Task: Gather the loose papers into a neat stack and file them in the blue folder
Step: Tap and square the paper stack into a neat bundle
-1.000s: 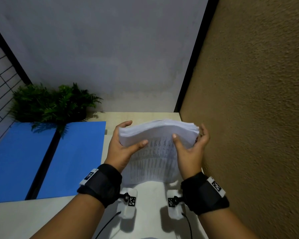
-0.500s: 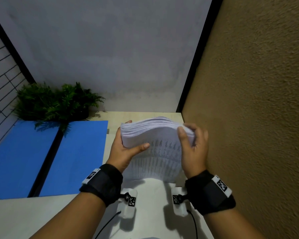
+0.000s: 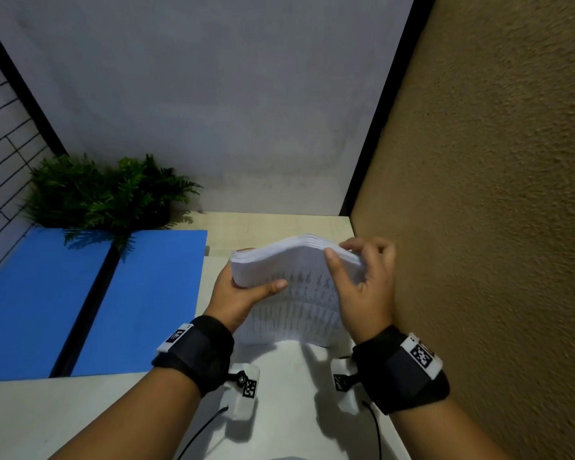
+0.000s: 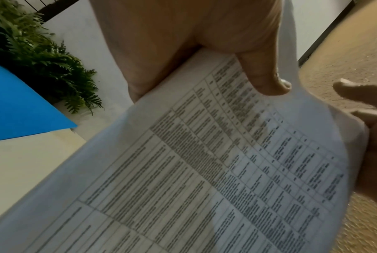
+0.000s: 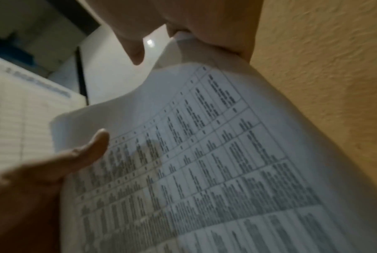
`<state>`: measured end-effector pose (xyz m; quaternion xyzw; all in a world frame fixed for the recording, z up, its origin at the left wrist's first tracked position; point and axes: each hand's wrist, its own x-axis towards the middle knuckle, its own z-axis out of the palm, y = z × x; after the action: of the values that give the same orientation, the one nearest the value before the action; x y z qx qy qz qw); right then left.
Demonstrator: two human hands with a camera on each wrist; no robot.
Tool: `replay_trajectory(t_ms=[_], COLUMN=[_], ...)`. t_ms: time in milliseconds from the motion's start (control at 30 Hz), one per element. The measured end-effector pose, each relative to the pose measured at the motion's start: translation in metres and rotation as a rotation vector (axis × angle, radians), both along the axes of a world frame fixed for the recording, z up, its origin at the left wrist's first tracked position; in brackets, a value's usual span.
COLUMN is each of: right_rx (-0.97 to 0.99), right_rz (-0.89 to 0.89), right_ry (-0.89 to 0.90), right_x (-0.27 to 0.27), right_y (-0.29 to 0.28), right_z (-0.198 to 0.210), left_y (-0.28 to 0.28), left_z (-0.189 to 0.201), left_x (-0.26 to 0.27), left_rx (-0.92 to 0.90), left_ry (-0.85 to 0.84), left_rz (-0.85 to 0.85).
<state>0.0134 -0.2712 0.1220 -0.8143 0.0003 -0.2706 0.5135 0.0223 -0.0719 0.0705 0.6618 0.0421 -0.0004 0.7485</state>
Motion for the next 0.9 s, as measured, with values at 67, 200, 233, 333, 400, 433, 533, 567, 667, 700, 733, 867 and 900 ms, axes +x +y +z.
replay_trajectory(t_ms=[67,200,233,333,400,433,533,567,667,700,733,867,900], right_rx=[0.033,0.015,-0.021,0.055,-0.006,-0.051,0.017,0.056,0.082,0.142,0.236,0.466,0.482], right_rz=[-0.018,0.013,0.043,-0.024,0.004,0.031,-0.033,-0.030,0.094,0.098,0.096,0.178,0.172], right_ry=[0.033,0.027,-0.005,0.053,0.023,-0.011,0.024,0.044,0.055,0.098,0.171,0.541,0.561], right_x=[0.001,0.000,0.000,0.003,0.003,0.003,0.004,0.005,0.004,0.006,0.009,0.025,0.026], right_y=[-0.003,-0.003,-0.003,-0.006,-0.003,-0.002,0.000,0.000,0.001,-0.002,-0.006,-0.021,-0.022], right_z=[-0.002,-0.002,-0.005,-0.006,-0.005,-0.005,-0.005,-0.004,-0.003,-0.009,-0.014,-0.042,-0.044], left_y=[0.000,-0.001,-0.001,-0.002,-0.001,-0.002,-0.001,-0.001,-0.001,0.000,0.000,-0.003,-0.005], left_z=[-0.001,-0.003,-0.004,-0.004,-0.005,-0.004,-0.009,-0.011,-0.013,-0.015,-0.016,-0.018,-0.018], left_x=[0.002,0.003,0.004,0.004,0.004,0.004,0.005,0.005,0.005,0.007,0.008,0.011,0.011], left_rx=[0.001,-0.008,-0.019,0.004,0.002,-0.016,0.007,0.016,-0.034,-0.033,-0.018,0.042,0.038], left_ry=[0.004,0.009,0.016,-0.003,0.003,0.020,0.034,0.044,0.130,0.148,0.161,0.183,0.180], left_rz=[0.001,0.000,0.002,-0.010,0.003,0.008,0.009,0.016,0.079,0.089,0.082,0.026,0.032])
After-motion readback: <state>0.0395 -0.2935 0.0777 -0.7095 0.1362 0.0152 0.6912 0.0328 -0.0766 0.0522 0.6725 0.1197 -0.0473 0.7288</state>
